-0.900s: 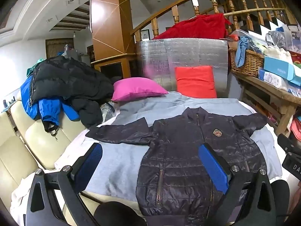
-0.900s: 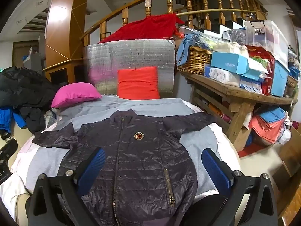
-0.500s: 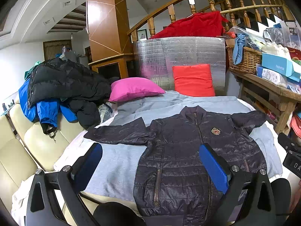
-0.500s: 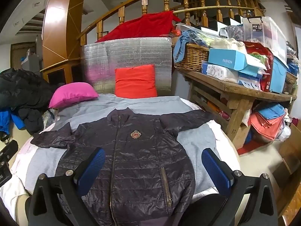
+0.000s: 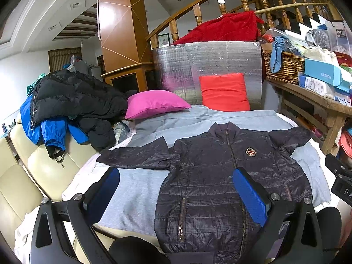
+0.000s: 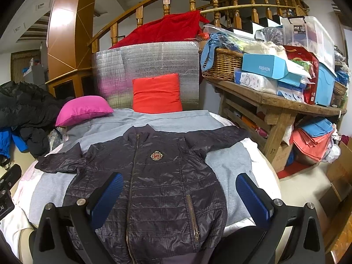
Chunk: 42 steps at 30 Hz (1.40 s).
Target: Fold large clothes
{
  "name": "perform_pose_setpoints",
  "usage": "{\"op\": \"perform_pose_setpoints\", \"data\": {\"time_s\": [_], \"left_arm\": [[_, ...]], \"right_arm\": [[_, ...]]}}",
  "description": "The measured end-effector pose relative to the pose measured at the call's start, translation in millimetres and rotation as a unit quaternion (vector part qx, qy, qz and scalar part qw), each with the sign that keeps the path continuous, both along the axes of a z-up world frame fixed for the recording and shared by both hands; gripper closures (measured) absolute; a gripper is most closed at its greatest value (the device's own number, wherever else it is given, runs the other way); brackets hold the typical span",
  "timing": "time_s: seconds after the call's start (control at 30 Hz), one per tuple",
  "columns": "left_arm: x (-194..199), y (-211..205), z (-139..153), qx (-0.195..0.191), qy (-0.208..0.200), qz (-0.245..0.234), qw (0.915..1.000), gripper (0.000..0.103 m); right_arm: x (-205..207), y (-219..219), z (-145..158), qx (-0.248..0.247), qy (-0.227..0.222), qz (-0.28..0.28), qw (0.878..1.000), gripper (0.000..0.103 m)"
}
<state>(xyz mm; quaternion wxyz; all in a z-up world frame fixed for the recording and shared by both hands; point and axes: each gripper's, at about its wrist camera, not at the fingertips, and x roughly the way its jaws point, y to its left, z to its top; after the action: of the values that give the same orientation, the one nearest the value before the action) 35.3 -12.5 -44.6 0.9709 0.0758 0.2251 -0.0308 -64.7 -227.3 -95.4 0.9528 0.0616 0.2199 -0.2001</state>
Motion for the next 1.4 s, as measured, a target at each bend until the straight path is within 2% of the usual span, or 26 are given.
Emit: {"op": "perform_pose_setpoints", "data": {"time_s": [0.43, 0.8, 1.4], "left_arm": [[6, -2, -3, 0.0, 0.005, 0.002, 1.0, 0.001], [15, -4, -5, 0.0, 0.012, 0.006, 0.9999, 0.001], [38, -12, -16, 0.005, 0.03, 0.015, 0.9994, 0.001]], "right_arm": [[5, -2, -3, 0.0, 0.002, 0.001, 1.0, 0.0], [12, -5, -4, 0.017, -0.019, 0.004, 1.0, 0.0], [35, -17, -12, 0.026, 0.008, 0.007, 1.0, 0.0]]}}
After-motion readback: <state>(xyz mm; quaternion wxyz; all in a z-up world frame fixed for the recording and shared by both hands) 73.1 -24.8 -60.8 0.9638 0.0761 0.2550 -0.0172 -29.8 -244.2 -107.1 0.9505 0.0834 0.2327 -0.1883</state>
